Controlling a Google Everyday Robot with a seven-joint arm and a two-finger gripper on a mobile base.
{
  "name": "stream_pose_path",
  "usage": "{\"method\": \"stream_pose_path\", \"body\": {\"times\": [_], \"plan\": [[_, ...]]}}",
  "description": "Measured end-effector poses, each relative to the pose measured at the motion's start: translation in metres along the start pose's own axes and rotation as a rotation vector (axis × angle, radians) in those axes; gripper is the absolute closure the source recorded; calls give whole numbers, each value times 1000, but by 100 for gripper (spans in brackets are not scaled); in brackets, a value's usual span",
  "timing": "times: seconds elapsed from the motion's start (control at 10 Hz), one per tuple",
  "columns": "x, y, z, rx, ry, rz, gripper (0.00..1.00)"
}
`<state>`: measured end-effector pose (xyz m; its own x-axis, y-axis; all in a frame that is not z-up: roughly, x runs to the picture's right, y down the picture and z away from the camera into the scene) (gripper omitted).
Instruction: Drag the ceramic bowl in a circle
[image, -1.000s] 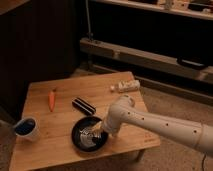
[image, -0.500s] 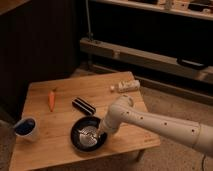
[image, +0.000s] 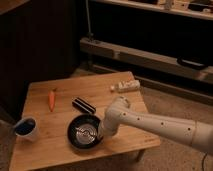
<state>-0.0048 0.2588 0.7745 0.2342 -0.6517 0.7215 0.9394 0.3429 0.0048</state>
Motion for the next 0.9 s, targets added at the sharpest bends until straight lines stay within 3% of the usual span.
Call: {"method": "stream_pose_path", "body": {"times": [0.3,0.4,0.6,0.7,0.9], "plan": [[-11,-8,-47,-2,47,-57,100],[-18,-14,-79,-12,71,-92,100],[-22,-26,-107,-19,89,-126,100],[-22,-30,-117,-25,93,-133,100],[-17,-40,-117,-44,88,-154,100]]}}
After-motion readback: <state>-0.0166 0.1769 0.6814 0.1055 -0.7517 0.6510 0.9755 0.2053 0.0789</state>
